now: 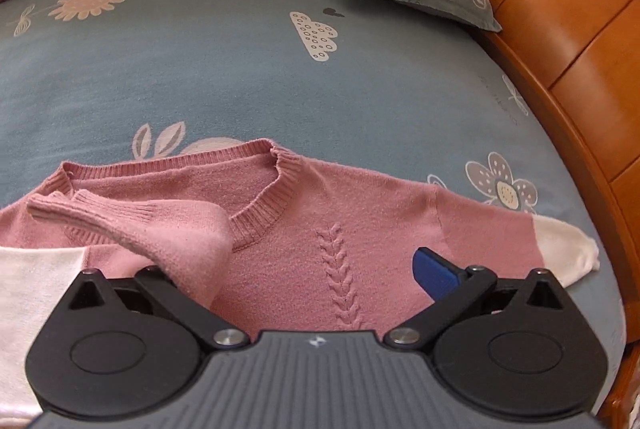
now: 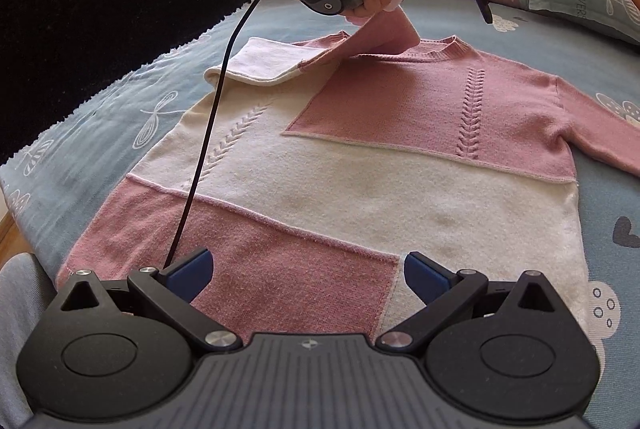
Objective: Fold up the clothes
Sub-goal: 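Carry the sleeve across the sweater body toward the collar with the left gripper, then lower the sleeve onto the sweater body and open the left gripper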
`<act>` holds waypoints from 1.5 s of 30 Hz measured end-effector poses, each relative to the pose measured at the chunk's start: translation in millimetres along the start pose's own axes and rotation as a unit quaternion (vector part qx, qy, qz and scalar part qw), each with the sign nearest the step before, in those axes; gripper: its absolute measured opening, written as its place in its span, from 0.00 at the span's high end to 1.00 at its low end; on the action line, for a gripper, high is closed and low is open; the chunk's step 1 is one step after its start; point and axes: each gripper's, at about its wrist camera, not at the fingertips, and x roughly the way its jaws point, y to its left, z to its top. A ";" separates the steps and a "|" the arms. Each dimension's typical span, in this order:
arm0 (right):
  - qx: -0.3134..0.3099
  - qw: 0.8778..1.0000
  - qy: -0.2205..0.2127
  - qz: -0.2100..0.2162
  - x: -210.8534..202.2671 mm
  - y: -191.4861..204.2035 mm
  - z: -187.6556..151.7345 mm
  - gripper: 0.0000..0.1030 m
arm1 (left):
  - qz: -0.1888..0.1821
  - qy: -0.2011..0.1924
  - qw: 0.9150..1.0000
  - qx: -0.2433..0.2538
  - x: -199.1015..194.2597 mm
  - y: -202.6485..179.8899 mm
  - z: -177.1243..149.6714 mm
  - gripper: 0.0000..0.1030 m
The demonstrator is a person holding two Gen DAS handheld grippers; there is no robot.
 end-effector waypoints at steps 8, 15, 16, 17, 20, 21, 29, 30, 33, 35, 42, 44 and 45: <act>0.000 1.000 0.003 -0.004 1.2 0.3 0.3 0.00 | 0.043 0.108 0.989 0.087 25.5 -27.4 -12.1 0.01; 0.003 1.000 0.002 -0.004 0.6 -1.6 0.5 0.00 | 0.039 0.103 0.990 0.092 13.2 -27.1 -10.7 0.01; 0.003 1.000 0.001 -0.004 0.6 -1.6 0.5 0.00 | 0.039 0.100 0.990 0.090 7.5 -26.0 -10.1 0.01; 0.003 1.000 0.001 -0.003 0.7 -1.6 0.6 0.00 | 0.039 0.097 0.991 0.088 1.8 -24.9 -9.5 0.01; 0.002 1.000 0.002 -0.005 2.0 -0.9 0.5 0.00 | 0.035 0.080 0.992 0.090 -17.0 -20.9 -10.2 0.01; 0.003 1.000 0.003 -0.006 2.7 -0.9 0.5 0.00 | 0.034 0.073 0.993 0.091 -23.7 -18.9 -10.8 0.01; 0.016 1.000 0.000 -0.010 5.5 -5.5 2.0 0.00 | 0.054 0.007 0.997 0.046 -96.4 48.3 -32.5 0.01; 0.017 1.000 0.000 -0.012 6.2 -6.0 2.1 0.00 | 0.061 -0.005 0.997 0.040 -106.1 59.7 -39.5 0.01; 0.019 1.000 0.002 -0.016 9.0 -6.9 1.9 0.00 | 0.090 -0.042 0.995 0.029 -134.1 95.5 -65.0 0.01; 0.020 1.000 0.004 -0.021 11.5 -7.1 1.6 0.00 | 0.115 -0.060 0.991 0.027 -144.1 119.6 -89.8 0.01; 0.007 0.999 0.004 -0.048 22.6 -2.0 0.7 0.00 | 0.168 -0.112 0.979 0.016 -139.7 171.8 -164.1 0.01; 0.002 0.998 -0.004 -0.056 24.4 -0.3 1.2 0.00 | 0.175 -0.125 0.976 0.011 -133.0 178.5 -172.7 0.01; -0.001 0.998 -0.008 -0.061 25.5 0.6 1.3 0.00 | 0.179 -0.132 0.975 0.009 -129.7 181.9 -177.0 0.01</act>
